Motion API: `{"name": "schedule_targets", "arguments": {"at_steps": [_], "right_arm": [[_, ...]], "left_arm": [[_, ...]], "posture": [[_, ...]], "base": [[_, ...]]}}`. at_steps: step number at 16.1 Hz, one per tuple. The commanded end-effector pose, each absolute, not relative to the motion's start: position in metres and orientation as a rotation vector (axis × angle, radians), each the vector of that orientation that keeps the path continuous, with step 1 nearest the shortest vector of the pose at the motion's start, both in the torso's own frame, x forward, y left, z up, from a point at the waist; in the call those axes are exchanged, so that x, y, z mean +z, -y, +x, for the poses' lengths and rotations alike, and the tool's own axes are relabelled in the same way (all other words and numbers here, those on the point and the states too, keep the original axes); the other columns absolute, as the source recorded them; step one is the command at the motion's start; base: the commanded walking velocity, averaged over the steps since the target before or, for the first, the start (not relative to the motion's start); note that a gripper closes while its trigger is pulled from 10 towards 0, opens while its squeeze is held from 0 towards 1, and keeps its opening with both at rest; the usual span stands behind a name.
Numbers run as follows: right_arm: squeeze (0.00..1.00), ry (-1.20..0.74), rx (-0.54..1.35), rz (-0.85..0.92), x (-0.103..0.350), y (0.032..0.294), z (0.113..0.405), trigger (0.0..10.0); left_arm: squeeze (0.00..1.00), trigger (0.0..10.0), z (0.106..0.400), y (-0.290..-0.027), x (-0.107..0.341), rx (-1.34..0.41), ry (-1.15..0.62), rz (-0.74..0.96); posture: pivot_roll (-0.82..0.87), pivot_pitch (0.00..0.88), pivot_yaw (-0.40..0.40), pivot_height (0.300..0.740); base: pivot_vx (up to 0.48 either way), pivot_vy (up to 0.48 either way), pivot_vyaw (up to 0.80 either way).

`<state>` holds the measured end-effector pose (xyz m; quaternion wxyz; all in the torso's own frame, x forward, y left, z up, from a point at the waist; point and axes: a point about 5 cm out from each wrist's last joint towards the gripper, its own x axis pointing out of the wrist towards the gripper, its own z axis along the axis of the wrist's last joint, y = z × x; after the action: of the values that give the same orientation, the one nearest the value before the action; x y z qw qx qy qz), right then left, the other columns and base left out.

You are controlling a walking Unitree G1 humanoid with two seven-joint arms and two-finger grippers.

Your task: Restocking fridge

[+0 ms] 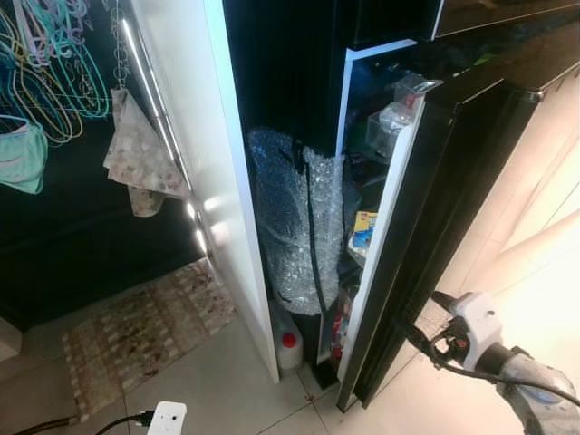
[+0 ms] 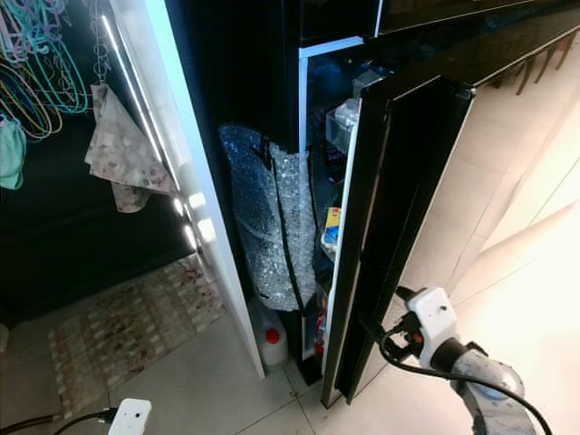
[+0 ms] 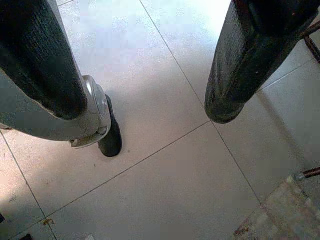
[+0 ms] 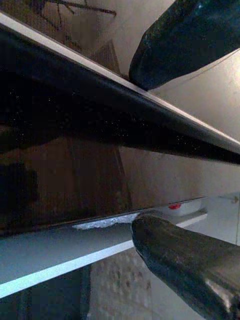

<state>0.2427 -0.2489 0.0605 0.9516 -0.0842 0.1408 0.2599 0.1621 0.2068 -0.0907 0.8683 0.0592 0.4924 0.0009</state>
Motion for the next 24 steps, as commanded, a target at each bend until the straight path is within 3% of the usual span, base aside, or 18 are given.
{"name": "schedule_targets", "arguments": {"at_steps": [1, 9, 12, 20, 24], "right_arm": [[0.0, -0.257, 0.563, -0.173, 0.066, 0.241, 0.25, 10.0], [0.0, -0.163, 0.617, -0.208, 0.083, 0.216, 0.282, 10.0], [0.0, -0.094, 0.664, -0.209, 0.096, 0.192, 0.3, 10.0], [0.0, 0.038, 0.934, -0.101, 0.117, 0.069, 0.325, 10.0], [0.0, 0.047, 0.993, -0.054, 0.121, 0.034, 0.328, 10.0]], "left_arm": [[0.0, 10.0, 0.161, -0.21, -0.091, 0.003, -1.036, 0.137], [0.0, 10.0, 0.161, -0.21, -0.091, 0.005, -1.035, 0.134], [0.0, 10.0, 0.161, -0.21, -0.091, 0.004, -1.034, 0.136], [0.0, 10.0, 0.163, -0.209, -0.09, 0.003, -1.027, 0.137], [0.0, 10.0, 0.164, -0.208, -0.09, 0.005, -1.025, 0.135]], "posture": [[-0.06, 0.0, 0.073, 0.74], [-0.06, 0.0, 0.074, 0.74], [-0.06, 0.0, 0.076, 0.74], [-0.05, 0.0, 0.084, 0.74], [-0.04, 0.0, 0.08, 0.74]], "base": [[0.0, 0.0, 0.0], [0.0, 0.0, 0.0], [0.0, 0.0, 0.0], [0.0, 0.0, 0.0], [0.0, 0.0, 0.0]]}}
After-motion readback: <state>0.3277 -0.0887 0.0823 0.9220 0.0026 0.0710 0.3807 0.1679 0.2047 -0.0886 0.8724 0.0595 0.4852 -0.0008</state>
